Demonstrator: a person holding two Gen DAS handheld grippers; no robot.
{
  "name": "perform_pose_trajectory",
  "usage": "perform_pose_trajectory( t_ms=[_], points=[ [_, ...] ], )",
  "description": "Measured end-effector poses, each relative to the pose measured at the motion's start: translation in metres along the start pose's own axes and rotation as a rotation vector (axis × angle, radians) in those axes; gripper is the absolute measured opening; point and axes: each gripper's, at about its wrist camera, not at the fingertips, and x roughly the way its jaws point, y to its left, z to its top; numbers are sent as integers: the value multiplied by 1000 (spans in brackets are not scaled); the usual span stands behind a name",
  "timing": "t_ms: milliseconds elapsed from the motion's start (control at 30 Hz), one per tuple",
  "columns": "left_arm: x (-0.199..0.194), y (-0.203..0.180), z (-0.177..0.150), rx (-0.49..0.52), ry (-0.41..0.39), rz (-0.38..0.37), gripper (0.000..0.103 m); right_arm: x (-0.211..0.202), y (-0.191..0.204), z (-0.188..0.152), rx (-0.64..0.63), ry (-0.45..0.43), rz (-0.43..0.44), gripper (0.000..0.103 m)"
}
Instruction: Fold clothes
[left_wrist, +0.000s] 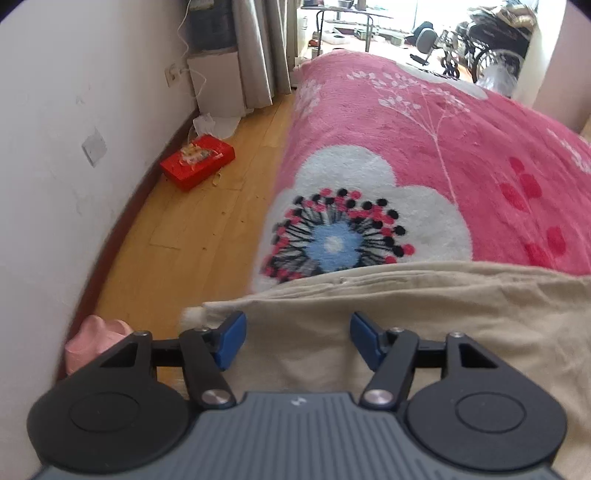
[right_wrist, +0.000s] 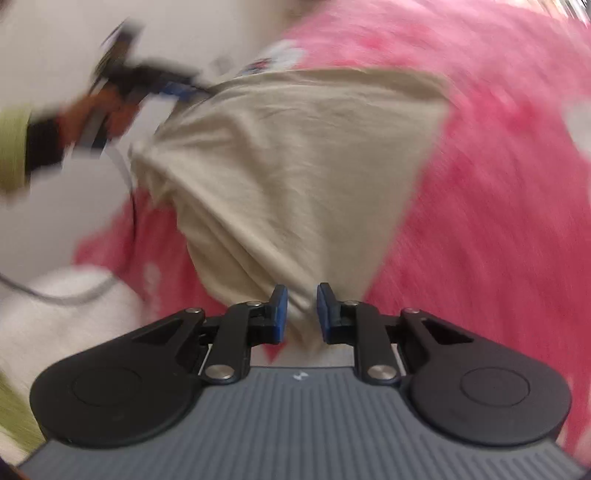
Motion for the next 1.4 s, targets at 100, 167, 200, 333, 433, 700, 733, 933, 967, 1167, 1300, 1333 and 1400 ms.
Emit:
perform_pose_trajectory(
  t_ms=[100, 167, 200, 333, 433, 700, 733, 933, 967, 1167, 1300, 1333, 1400],
  points=[
    [-27, 29, -6, -40, -7, 22, 64, -27, -30, 2, 224, -109, 5, 41],
    [-48, 55, -19, -129, 11, -7, 65, -29, -53, 7, 422, -162, 43, 47],
    [-58, 68, -28, -182, 24, -31, 67, -24, -63, 9, 489, -171, 64, 49],
    [-74, 101, -81, -407, 99, -154, 68, 17, -82, 13, 677, -144, 129, 52],
    [-71, 110, -123, -538, 142, -247, 70, 39, -80, 11, 753, -138, 187, 55],
    [-40, 122, -166, -809, 128, -369, 74, 50, -74, -3, 877, -128, 292, 53],
    [-39, 123, -165, -818, 119, -368, 74, 54, -77, 0, 887, -134, 303, 53],
    [-23, 122, -149, -799, 154, -296, 74, 83, -79, 28, 888, -169, 360, 31],
    [-21, 119, -145, -785, 162, -279, 74, 85, -78, 32, 893, -158, 347, 25],
    [-30, 99, -120, -703, 160, -201, 66, 62, -70, 57, 870, -211, 322, 4],
    [-41, 76, -108, -654, 180, -210, 65, 31, -76, 78, 817, -272, 342, 3],
    [-44, 68, -105, -640, 183, -222, 65, 24, -82, 81, 811, -272, 334, 3],
    [-48, 46, -96, -596, 187, -253, 65, 8, -97, 83, 808, -273, 315, 3]
  ],
)
